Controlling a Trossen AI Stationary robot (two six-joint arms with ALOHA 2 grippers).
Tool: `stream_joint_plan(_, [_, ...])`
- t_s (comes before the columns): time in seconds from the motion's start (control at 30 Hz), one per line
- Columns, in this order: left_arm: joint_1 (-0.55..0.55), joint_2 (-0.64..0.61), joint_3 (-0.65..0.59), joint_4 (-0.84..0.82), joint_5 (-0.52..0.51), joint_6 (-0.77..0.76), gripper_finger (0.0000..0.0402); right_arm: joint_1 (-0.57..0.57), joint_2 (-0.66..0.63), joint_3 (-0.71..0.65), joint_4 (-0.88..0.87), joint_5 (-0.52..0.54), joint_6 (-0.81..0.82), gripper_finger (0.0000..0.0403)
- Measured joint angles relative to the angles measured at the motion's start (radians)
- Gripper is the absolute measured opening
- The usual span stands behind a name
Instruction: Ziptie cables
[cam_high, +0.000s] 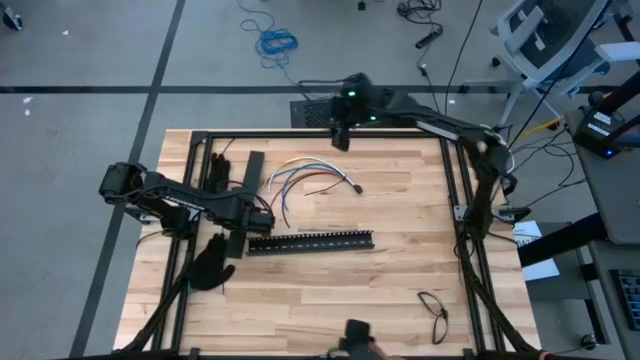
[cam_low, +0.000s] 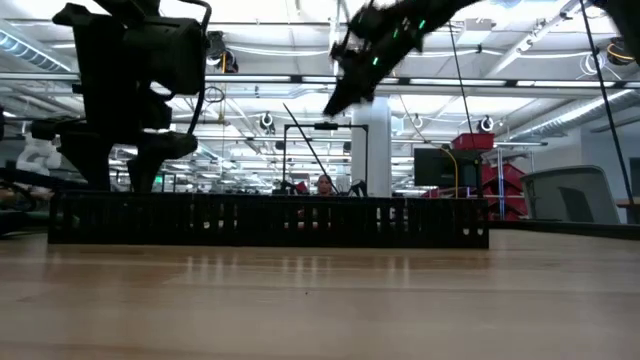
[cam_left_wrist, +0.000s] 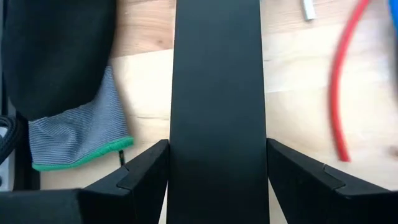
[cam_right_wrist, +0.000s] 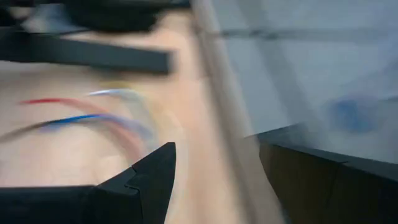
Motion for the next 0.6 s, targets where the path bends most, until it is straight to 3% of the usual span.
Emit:
stream_joint_plan(0.1, [-0.015, 0.000, 0.022, -0.002, -0.001, 0.000, 0.0250, -0.040, 0.120, 0.030, -0.021, -0.251, 0.151, 0.0231])
stream_joint_plan(0.17, [-0.027, 0.000, 0.035, 0.000, -0.004, 0.000, 0.0250, -0.058, 0.169, 0.069, -0.018, -0.338, 0.229, 0.0231])
stream_joint_plan(0.3, [-0.054, 0.000, 0.062, 0.004, -0.037, 0.023, 0.0250, -0.065, 0.183, 0.144, -0.048, -0.320, 0.186, 0.0231])
stream_joint_plan(0.6, [-0.083, 0.000, 0.120, 0.025, -0.053, 0.306, 0.0250, -0.066, 0.182, 0.181, -0.196, -0.282, 0.075, 0.0231])
